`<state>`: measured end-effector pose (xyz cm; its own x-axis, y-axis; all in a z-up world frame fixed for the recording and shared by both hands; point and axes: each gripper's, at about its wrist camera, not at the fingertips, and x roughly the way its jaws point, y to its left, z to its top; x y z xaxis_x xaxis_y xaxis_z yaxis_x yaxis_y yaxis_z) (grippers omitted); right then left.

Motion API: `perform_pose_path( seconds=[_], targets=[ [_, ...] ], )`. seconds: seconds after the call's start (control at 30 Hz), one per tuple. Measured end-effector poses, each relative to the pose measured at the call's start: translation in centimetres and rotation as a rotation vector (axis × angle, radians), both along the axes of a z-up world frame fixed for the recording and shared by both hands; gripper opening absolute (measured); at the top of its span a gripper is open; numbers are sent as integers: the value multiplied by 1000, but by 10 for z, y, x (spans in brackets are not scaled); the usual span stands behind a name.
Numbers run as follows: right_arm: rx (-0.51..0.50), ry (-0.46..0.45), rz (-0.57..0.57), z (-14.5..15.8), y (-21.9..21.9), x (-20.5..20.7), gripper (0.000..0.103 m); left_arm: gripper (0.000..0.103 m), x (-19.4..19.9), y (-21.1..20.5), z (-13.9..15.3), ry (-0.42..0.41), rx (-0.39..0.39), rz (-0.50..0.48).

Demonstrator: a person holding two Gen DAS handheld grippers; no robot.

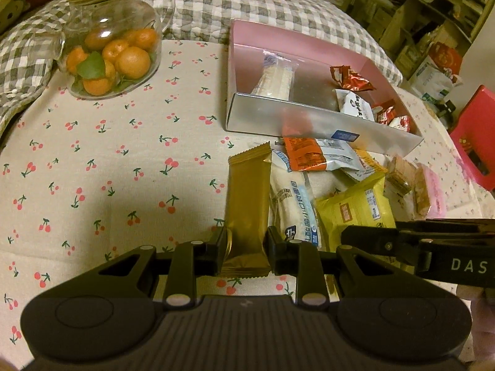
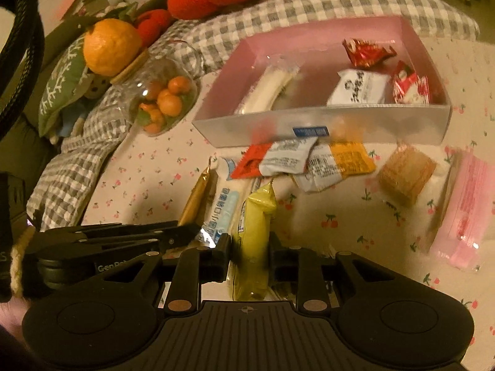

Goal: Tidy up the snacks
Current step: 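Grasp the gold bar with the left tool while the right tool grasps a yellow packet, then carry the gold bar and yellow packet into the pink box and open both tools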

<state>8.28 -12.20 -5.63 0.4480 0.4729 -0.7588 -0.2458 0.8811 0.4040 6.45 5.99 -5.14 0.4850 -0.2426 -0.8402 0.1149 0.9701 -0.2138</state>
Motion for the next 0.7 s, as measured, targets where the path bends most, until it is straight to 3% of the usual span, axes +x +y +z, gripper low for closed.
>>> perform_pose_path(
  seconds=[0.7],
  targets=[
    [166, -62, -154, 42, -43, 15, 24, 25, -5, 10, 37, -80, -65, 52]
  ],
)
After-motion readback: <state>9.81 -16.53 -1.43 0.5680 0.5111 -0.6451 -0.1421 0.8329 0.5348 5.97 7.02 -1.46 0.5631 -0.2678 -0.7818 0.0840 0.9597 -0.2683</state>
